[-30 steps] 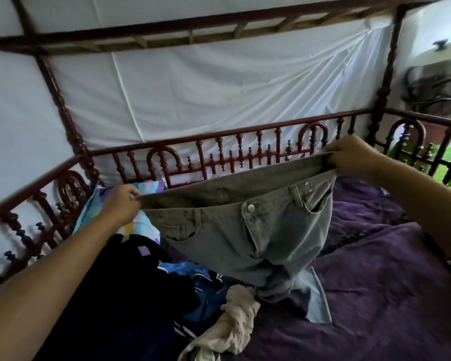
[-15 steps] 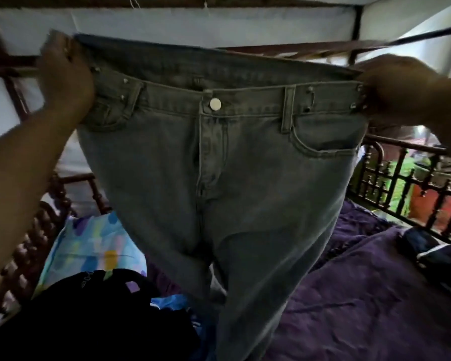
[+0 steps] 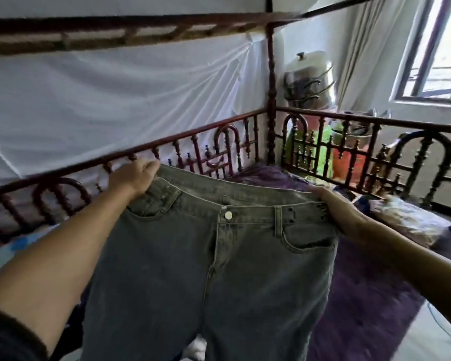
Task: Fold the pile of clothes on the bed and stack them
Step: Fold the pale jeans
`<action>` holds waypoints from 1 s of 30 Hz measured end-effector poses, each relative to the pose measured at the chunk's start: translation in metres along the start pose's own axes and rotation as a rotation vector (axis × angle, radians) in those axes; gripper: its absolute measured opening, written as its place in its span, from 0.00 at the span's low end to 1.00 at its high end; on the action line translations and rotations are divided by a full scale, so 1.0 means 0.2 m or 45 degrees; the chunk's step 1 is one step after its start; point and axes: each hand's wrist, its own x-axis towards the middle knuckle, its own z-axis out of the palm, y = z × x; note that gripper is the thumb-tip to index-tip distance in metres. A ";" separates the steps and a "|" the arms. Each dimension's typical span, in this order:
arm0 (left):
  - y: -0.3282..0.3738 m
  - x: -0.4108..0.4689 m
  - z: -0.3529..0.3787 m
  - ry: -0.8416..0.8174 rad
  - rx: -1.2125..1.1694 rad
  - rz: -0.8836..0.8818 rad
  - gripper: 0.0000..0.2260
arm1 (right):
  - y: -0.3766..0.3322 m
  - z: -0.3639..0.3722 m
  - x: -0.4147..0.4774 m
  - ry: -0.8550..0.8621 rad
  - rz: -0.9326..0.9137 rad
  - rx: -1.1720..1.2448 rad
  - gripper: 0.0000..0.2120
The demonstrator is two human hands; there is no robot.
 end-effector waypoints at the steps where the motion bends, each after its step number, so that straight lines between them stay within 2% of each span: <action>1: 0.08 0.03 0.09 -0.106 -0.029 0.010 0.33 | 0.06 -0.09 0.02 -0.066 -0.032 -0.087 0.16; 3: 0.25 0.10 0.23 -0.291 -0.135 0.021 0.32 | 0.17 -0.30 0.07 -0.151 -0.048 -0.271 0.32; 4: 0.34 0.14 0.31 -0.365 -0.212 0.023 0.28 | 0.23 -0.42 0.10 -0.164 -0.028 -0.347 0.36; 5: 0.44 0.18 0.39 -0.416 -0.286 0.027 0.25 | 0.31 -0.53 0.15 -0.172 -0.026 -0.445 0.36; 8: 0.71 0.33 0.73 -0.530 -0.319 0.039 0.21 | 0.58 -0.86 0.32 -0.115 -0.005 -0.561 0.27; 14: 1.27 0.60 1.63 -0.575 0.040 0.196 0.03 | 1.31 -1.52 0.73 0.053 0.233 -0.551 0.13; 16: 1.51 0.68 1.94 -0.570 0.122 0.238 0.06 | 1.51 -1.74 0.84 0.155 0.329 -0.557 0.11; 19: 1.88 0.73 2.33 -0.519 0.197 0.217 0.06 | 1.71 -2.05 0.99 0.301 0.468 -0.645 0.10; 23: 2.23 0.77 2.75 -0.502 0.240 0.193 0.08 | 1.91 -2.40 1.17 0.505 0.638 -0.810 0.11; 28: 2.38 0.78 3.13 -0.630 0.027 0.001 0.08 | 2.22 -2.53 1.33 0.429 0.892 -0.936 0.10; 30: 2.34 0.78 3.18 -0.697 -0.016 -0.009 0.11 | 2.31 -2.51 1.36 0.384 0.963 -1.032 0.15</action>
